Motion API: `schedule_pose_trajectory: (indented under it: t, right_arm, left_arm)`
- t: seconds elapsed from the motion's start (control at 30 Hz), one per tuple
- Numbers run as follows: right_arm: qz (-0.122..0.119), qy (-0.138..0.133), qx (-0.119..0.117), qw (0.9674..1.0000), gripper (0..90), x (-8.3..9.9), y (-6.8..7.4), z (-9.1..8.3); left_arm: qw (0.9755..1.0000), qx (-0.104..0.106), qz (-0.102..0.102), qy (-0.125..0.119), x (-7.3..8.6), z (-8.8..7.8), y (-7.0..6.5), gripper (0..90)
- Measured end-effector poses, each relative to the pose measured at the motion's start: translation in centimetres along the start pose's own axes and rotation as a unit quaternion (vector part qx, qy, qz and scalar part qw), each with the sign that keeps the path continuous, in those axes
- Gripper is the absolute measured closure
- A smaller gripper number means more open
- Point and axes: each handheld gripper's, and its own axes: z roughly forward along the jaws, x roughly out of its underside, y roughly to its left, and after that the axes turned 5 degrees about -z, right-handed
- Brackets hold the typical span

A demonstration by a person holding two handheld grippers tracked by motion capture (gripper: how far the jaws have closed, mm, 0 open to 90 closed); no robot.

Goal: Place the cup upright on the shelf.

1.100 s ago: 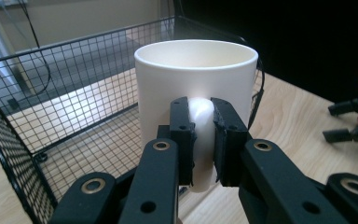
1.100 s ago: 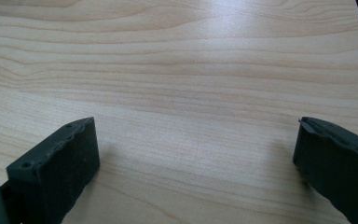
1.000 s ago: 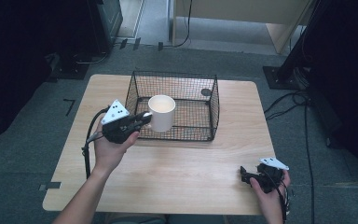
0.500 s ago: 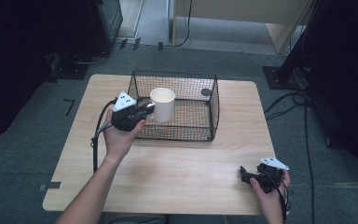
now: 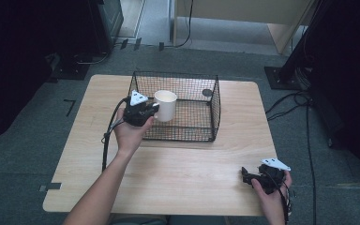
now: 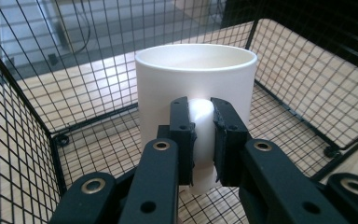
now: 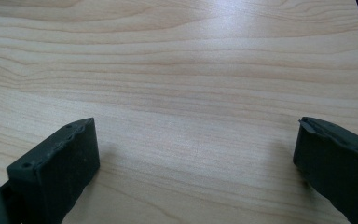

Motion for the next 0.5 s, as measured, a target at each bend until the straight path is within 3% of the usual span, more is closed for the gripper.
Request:
schedule_pose_trajectory:
  t: [0.23,0.5]
  right_arm:
    - [0.0,0.0,0.0,1.0,0.0,0.0,0.0,0.0]
    - [0.0,0.0,0.0,1.0,0.0,0.0,0.0,0.0]
  left_arm:
    - [0.9997,-0.007,-0.007,0.023,0.3,1.2,0.1,81.0]
    - [0.9986,-0.011,-0.001,0.052,0.8,2.0,0.1,80.8]
